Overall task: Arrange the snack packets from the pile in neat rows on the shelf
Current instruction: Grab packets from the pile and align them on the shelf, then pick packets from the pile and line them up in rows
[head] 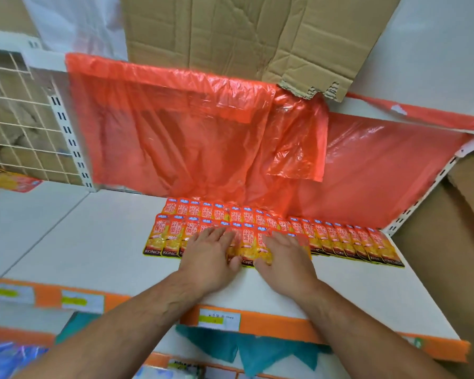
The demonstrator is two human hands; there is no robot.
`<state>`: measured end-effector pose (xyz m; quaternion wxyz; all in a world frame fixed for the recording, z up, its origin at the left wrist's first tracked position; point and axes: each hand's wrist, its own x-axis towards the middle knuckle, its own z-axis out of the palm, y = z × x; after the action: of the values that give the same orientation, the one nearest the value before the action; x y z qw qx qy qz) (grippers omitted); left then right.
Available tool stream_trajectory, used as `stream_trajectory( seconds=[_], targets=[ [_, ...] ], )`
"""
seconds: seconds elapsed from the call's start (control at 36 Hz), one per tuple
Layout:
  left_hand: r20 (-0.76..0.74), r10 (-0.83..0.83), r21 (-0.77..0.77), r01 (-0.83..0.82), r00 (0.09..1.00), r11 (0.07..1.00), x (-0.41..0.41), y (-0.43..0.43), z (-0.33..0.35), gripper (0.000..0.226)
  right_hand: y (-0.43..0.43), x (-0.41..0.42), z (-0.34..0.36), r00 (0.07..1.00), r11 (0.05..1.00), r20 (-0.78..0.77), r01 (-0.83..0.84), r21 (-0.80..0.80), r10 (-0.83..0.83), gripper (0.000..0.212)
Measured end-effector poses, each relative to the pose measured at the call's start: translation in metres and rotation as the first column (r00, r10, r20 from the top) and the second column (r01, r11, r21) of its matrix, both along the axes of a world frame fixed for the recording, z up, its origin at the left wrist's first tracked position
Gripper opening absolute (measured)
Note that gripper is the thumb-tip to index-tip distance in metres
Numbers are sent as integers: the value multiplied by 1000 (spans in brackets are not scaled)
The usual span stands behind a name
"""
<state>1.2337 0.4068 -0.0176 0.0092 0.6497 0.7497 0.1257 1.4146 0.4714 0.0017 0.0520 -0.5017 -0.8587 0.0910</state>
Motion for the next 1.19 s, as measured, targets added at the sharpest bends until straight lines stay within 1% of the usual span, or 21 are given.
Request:
stream_trajectory(
  seconds=[0.17, 0.25, 0.33, 0.42, 0.56, 0.72, 0.81, 0.86, 0.92, 1.03, 1.19],
  targets=[
    [-2, 205, -4, -205, 979, 979, -9, -52, 4, 69, -27, -26, 6, 982, 981, 17, -185, -61, 186, 68],
    [-32, 312, -9, -313, 949, 950, -16, -86, 6, 71, -44, -40, 7, 960, 959, -11, -280, -39, 279, 68],
    [-62, 398, -15, -399, 915, 917, -26, -121, 9, 74, -63, -58, 6, 933, 931, -37, -360, -59, 358, 68],
    [-45, 470, -11, -471, 881, 882, -35, -157, 13, 77, -83, -79, 4, 904, 902, -66, -426, -62, 423, 67],
    [-8, 562, -24, -562, 827, 826, -61, -204, 15, 66, -121, -120, 8, 852, 848, -90, -523, -92, 516, 65],
    [3, 630, -16, -630, 777, 777, -110, -248, 6, 69, -158, -180, 10, 797, 795, -47, -604, -59, 602, 63],
    [3, 651, 18, -651, 759, 759, -144, -271, 3, 74, -177, -220, 11, 773, 771, -36, -634, -56, 633, 61],
    [15, 651, 28, -651, 759, 758, -174, -288, 2, 76, -191, -253, 11, 765, 763, -28, -645, -49, 644, 61],
    [17, 648, 12, -648, 761, 761, -199, -299, 2, 73, -201, -277, 13, 755, 754, -23, -656, -38, 656, 62],
    [4, 662, 4, -662, 750, 750, -264, -332, 1, 72, -234, -346, 16, 736, 735, -31, -677, -30, 677, 64],
    [5, 671, 32, -671, 742, 741, -337, -372, 4, 74, -269, -429, 23, 710, 709, -46, -704, -43, 702, 65]
  ],
)
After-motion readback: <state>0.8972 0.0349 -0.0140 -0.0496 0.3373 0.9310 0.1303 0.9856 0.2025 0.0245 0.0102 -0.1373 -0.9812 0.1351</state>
